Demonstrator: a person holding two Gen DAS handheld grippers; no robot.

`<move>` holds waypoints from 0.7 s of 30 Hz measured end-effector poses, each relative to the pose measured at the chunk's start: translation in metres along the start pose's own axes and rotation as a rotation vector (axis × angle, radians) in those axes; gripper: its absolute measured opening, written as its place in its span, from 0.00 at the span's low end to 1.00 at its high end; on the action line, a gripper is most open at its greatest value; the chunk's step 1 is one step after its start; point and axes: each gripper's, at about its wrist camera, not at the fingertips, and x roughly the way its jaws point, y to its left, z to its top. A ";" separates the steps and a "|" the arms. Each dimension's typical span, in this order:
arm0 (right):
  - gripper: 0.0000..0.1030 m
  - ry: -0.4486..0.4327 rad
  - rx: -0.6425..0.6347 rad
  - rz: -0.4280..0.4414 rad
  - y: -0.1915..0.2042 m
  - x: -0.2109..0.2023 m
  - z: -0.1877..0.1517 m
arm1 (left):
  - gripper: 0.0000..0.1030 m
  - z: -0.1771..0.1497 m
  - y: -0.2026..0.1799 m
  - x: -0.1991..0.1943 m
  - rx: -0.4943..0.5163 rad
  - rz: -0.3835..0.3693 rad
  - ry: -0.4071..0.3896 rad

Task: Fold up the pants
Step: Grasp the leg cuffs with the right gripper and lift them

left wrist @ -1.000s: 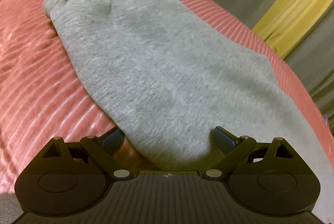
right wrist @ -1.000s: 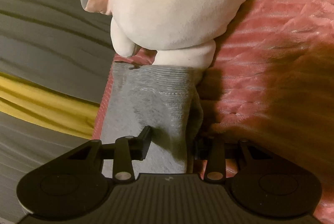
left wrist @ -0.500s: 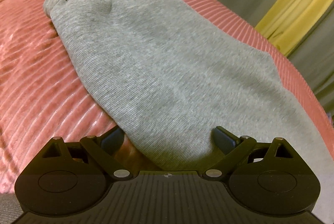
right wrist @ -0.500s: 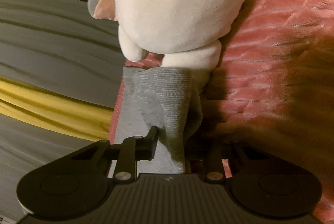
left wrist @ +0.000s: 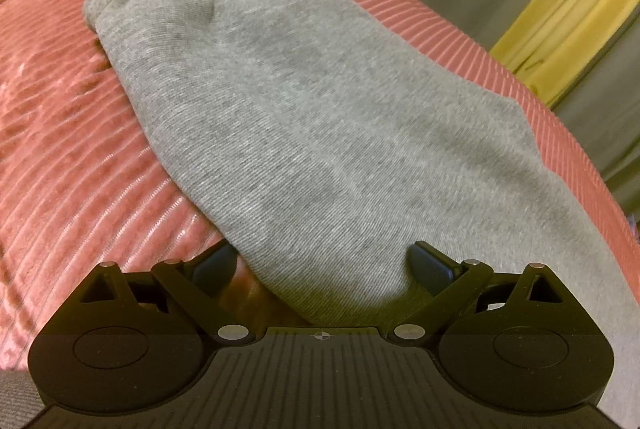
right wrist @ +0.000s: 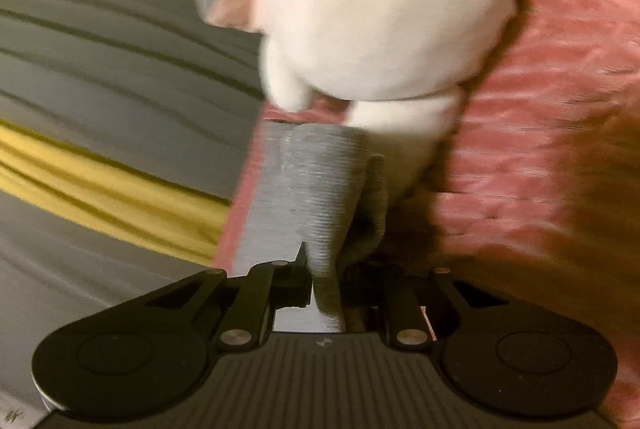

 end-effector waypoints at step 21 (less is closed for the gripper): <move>0.12 -0.016 -0.237 -0.139 0.058 0.007 -0.005 | 0.97 -0.002 0.005 -0.006 -0.024 -0.018 0.004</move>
